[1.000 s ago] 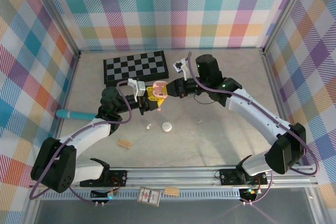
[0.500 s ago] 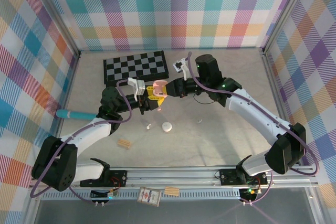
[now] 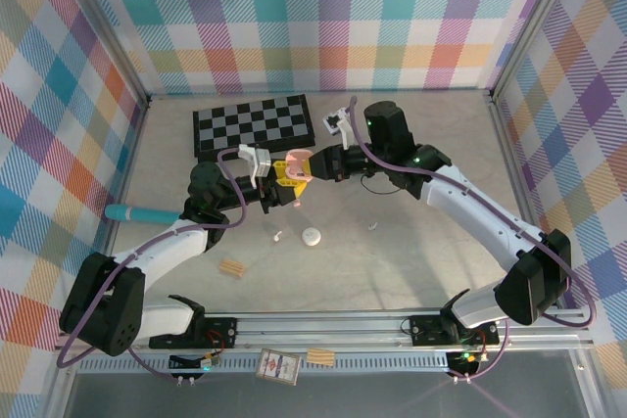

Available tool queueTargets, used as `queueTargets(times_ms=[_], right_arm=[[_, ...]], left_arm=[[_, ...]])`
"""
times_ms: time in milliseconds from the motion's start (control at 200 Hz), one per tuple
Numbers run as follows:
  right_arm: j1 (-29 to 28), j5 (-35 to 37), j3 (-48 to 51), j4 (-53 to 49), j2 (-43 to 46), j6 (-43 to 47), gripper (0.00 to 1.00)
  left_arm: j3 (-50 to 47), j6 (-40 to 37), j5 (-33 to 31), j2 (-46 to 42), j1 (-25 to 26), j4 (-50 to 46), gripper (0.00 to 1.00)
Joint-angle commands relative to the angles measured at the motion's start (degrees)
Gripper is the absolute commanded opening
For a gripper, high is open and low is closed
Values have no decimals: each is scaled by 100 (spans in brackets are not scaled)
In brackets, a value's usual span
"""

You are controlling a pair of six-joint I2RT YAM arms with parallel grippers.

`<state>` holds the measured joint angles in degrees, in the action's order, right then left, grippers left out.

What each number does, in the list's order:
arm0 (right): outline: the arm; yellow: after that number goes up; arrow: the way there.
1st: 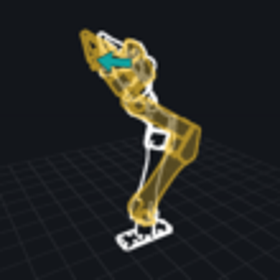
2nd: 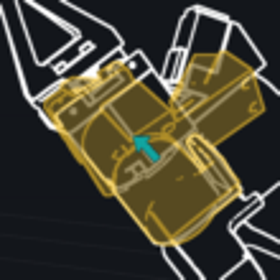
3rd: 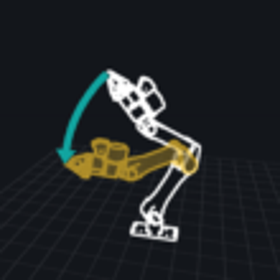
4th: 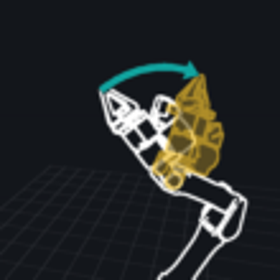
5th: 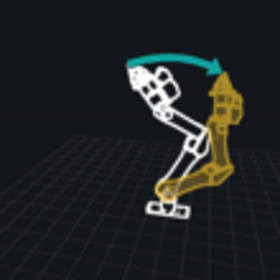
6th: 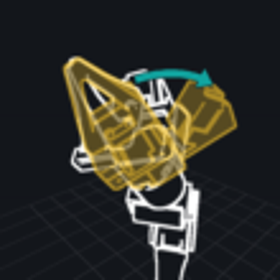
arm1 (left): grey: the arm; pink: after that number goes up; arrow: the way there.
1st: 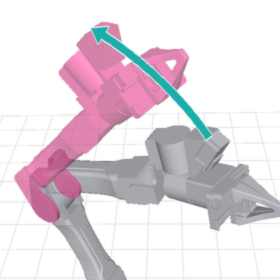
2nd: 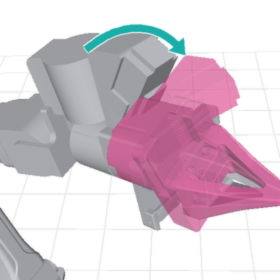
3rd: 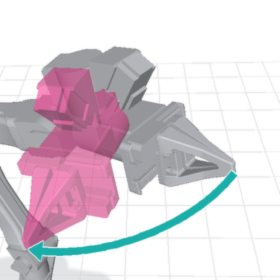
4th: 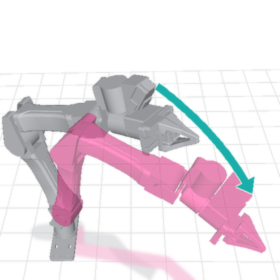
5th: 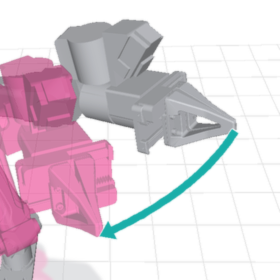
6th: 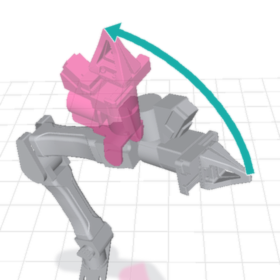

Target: Insert wireless bluetooth earbuds into charging case

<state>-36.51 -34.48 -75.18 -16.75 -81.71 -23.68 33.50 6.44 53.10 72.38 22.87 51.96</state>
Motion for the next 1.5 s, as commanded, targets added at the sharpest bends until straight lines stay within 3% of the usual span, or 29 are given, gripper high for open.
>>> queueTargets(times_ms=[0,425,700,1495], right_arm=[[-42,171,-190,-84,-81,18,21],[-189,843,-82,44,30,373,20],[-225,1024,-16,40,116,374,31],[-233,1385,62,-162,494,361,37]], left_arm=[[166,-108,304,-41,93,371,34],[184,-100,356,-43,103,358,34],[219,-2,376,-20,103,454,34],[162,47,351,30,103,631,34]])
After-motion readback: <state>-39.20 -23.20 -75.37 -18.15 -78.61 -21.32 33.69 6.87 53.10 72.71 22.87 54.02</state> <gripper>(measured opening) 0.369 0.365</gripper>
